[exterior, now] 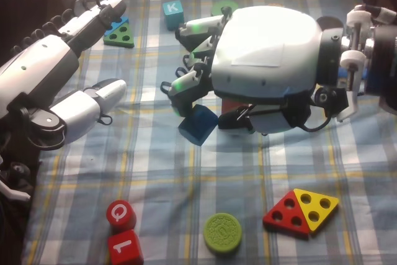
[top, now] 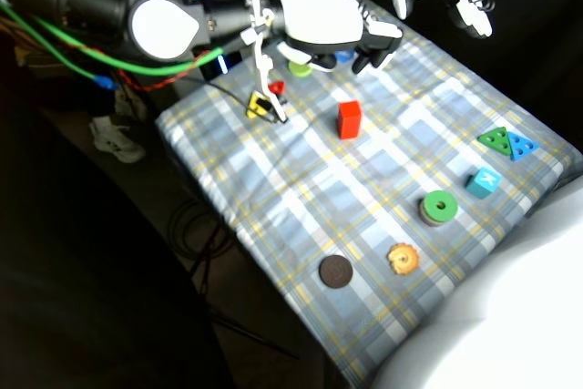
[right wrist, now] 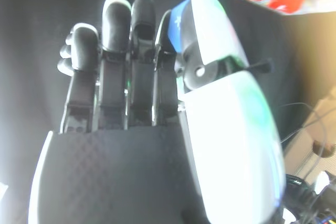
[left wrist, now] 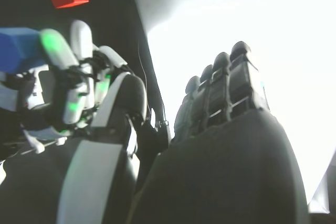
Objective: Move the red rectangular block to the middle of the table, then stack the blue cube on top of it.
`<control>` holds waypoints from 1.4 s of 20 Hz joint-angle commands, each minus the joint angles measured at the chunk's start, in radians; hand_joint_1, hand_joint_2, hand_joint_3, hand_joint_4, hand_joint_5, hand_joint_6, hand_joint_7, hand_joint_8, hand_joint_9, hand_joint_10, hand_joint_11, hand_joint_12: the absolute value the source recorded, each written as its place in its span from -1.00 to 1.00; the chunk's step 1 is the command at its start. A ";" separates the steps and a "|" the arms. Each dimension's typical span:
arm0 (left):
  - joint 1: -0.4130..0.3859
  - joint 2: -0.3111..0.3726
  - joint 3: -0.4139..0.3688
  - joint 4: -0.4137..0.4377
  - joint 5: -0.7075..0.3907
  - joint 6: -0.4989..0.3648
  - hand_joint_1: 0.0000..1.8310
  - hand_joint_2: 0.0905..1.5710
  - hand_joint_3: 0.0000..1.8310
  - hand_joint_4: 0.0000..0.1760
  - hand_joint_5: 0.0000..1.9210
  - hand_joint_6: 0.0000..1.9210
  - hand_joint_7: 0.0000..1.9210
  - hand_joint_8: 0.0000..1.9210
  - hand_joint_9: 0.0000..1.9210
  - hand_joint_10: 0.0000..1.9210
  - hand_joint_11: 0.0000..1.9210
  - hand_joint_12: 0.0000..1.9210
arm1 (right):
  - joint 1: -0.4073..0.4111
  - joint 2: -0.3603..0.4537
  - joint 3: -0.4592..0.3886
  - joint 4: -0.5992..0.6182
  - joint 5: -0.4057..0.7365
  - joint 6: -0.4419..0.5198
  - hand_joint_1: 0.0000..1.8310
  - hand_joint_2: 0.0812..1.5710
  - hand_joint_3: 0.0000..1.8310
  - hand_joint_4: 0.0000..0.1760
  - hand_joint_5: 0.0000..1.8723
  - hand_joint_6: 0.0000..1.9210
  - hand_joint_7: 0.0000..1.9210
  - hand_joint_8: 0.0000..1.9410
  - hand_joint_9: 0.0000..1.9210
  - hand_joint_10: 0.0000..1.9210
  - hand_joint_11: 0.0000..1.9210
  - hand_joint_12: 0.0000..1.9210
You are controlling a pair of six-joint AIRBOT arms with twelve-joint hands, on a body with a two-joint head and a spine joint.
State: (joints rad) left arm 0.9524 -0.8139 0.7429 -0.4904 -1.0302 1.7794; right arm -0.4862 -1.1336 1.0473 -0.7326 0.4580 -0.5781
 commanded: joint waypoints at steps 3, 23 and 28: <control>-0.009 -0.002 0.002 0.030 -0.122 -0.003 -0.09 0.89 -1.00 -0.77 -0.99 -1.00 -1.00 -1.00 -1.00 -1.00 -1.00 -1.00 | 0.020 0.012 -0.001 0.091 0.093 -0.062 0.37 0.37 -1.00 -1.00 0.10 -0.21 0.08 0.17 -0.17 0.43 -0.78 0.95; -0.009 -0.010 0.002 0.023 -0.123 -0.003 -0.17 0.91 -1.00 -0.81 -1.00 -1.00 -1.00 -1.00 -1.00 -1.00 -1.00 -1.00 | 0.038 0.061 -0.007 0.279 0.107 -0.224 0.35 0.47 -1.00 -1.00 -0.01 -0.12 -0.13 0.55 -0.45 0.94 -0.76 1.00; -0.009 -0.014 0.002 0.021 -0.123 -0.003 -0.13 0.90 -1.00 -0.87 -0.99 -1.00 -1.00 -1.00 -1.00 -1.00 -1.00 -1.00 | 0.038 0.063 -0.007 0.293 0.088 -0.246 0.35 0.46 -1.00 -1.00 -0.03 -0.09 -0.09 0.50 -0.39 0.90 -0.75 1.00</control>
State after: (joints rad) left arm 0.9524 -0.8211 0.7429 -0.4984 -1.0332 1.7790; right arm -0.4648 -1.0714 1.0435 -0.4633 0.4435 -0.8162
